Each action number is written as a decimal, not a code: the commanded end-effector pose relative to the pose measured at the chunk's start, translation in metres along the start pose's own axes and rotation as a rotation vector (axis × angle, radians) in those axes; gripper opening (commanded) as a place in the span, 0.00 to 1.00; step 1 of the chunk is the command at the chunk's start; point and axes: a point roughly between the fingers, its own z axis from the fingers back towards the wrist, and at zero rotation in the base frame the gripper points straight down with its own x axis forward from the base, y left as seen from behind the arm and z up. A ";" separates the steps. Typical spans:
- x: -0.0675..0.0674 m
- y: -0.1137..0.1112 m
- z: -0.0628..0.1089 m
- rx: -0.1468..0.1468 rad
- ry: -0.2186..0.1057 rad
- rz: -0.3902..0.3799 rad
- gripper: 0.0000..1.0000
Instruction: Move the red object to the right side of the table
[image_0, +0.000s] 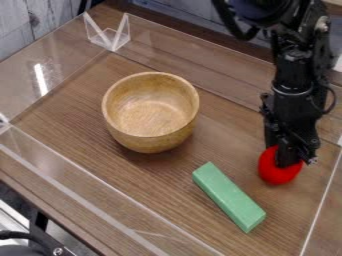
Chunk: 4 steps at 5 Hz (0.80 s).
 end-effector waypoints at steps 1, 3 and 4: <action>0.010 0.009 0.004 0.030 -0.039 0.045 0.00; 0.017 0.017 0.005 0.046 -0.044 0.116 0.00; 0.017 0.020 0.023 0.050 -0.054 0.155 1.00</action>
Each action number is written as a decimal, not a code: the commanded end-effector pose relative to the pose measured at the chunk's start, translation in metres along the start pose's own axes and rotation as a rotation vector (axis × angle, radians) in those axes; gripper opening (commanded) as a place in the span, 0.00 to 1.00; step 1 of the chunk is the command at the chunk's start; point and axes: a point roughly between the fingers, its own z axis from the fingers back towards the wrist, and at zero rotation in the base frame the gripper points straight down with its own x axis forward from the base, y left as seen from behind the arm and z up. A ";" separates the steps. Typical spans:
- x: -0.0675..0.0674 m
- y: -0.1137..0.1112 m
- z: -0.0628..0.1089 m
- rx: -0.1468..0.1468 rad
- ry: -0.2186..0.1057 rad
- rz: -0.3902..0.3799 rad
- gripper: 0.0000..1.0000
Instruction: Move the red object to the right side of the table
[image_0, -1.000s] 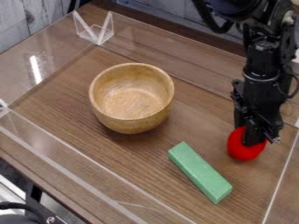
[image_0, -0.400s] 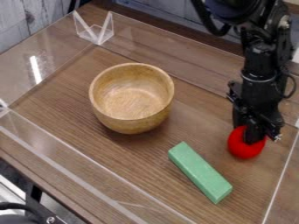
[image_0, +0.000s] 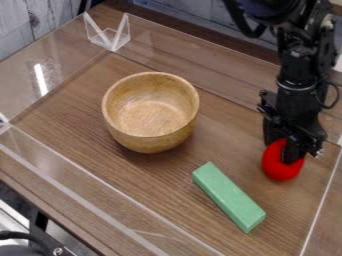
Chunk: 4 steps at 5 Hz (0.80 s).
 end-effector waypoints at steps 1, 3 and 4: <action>0.002 0.010 0.040 0.029 -0.086 0.104 1.00; -0.020 0.043 0.099 0.073 -0.142 0.247 1.00; -0.033 0.073 0.114 0.077 -0.153 0.257 1.00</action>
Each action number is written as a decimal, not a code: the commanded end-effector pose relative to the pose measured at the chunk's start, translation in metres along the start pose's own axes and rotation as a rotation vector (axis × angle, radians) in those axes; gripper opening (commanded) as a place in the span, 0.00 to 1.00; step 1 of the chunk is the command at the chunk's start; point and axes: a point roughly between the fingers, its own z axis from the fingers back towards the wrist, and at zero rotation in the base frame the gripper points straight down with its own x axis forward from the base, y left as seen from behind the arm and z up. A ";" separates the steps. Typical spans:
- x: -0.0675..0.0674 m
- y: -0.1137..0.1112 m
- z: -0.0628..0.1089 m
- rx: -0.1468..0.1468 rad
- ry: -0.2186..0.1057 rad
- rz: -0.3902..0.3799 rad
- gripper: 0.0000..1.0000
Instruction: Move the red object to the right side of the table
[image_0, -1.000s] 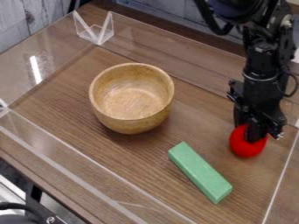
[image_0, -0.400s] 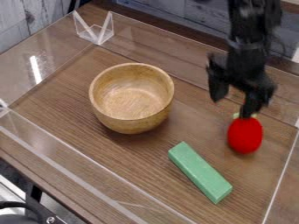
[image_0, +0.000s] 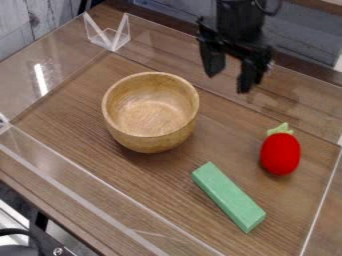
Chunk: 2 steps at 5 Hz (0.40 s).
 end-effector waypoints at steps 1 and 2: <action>0.009 0.003 0.025 0.022 -0.088 0.000 1.00; 0.011 0.000 0.021 0.026 -0.084 0.026 1.00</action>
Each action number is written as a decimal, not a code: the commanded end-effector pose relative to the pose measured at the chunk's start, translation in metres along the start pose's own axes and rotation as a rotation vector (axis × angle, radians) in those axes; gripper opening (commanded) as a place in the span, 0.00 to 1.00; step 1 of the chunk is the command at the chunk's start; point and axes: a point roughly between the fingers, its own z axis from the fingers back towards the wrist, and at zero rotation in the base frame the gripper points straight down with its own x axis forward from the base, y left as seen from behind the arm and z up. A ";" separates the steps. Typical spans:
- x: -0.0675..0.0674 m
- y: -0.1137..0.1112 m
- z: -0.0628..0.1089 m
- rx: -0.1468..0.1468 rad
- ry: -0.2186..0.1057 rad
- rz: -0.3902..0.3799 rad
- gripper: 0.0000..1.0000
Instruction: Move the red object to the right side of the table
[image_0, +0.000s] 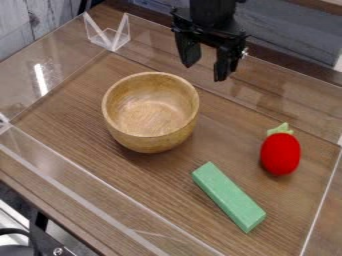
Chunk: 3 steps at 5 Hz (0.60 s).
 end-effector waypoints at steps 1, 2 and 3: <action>0.005 -0.015 0.011 0.019 -0.070 0.022 1.00; 0.002 -0.037 0.001 0.022 -0.071 0.009 1.00; 0.015 -0.050 0.001 0.021 -0.072 -0.059 1.00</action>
